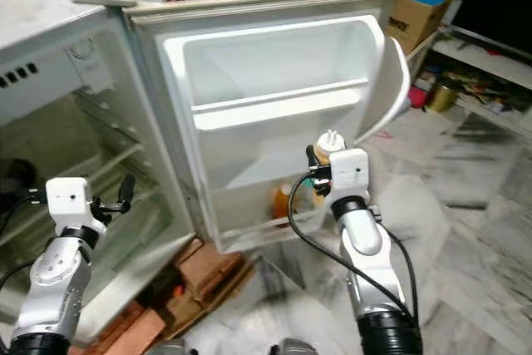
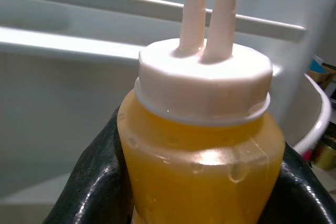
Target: Restocking fridge
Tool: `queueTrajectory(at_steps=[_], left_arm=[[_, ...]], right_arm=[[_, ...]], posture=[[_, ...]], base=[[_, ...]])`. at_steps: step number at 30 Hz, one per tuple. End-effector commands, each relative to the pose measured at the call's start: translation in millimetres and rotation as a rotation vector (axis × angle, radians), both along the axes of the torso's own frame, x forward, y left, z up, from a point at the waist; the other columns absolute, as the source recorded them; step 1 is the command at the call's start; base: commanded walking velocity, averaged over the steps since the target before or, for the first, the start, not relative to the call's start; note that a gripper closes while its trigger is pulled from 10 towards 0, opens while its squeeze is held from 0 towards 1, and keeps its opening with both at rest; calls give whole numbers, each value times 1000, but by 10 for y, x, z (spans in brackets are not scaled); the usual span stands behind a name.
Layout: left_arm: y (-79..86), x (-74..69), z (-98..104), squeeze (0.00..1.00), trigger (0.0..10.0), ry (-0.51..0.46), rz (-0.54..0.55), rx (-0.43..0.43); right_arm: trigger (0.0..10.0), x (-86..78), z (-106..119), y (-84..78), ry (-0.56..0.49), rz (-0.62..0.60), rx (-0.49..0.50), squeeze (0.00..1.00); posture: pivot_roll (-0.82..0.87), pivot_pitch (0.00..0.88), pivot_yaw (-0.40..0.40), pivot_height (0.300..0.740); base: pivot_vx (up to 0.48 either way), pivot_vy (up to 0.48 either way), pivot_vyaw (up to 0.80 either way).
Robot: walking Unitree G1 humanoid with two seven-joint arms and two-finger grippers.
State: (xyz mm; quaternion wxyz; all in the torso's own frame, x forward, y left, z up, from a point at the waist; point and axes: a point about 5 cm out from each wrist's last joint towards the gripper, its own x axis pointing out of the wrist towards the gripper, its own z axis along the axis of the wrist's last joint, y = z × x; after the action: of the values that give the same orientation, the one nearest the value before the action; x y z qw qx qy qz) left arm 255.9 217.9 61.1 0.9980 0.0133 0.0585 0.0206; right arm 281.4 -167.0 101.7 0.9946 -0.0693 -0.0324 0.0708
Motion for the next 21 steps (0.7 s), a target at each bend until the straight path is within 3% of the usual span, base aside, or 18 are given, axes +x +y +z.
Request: queueTrajectory(at_steps=[1, 16, 21], left_arm=[[43, 3, 31, 0, 10000, -10, 2, 19], [51, -87, -30, 0, 10000, 23, -3, -4], [33, -234, -102, 0, 10000, 63, -24, -5]], right_arm=[[10000, 49, 84, 27, -27, 8, 3, 0], [10000, -44, -65, -24, 31, -32, -14, 0], [10000, -136, -237, 48, 129, -9, 99, 0]], posture=[[38, 11, -20, 740], [48, 22, -25, 740], [52, 47, -15, 740]], base=[[360, 277, 0], [22, 0, 0], [0, 0, 0]])
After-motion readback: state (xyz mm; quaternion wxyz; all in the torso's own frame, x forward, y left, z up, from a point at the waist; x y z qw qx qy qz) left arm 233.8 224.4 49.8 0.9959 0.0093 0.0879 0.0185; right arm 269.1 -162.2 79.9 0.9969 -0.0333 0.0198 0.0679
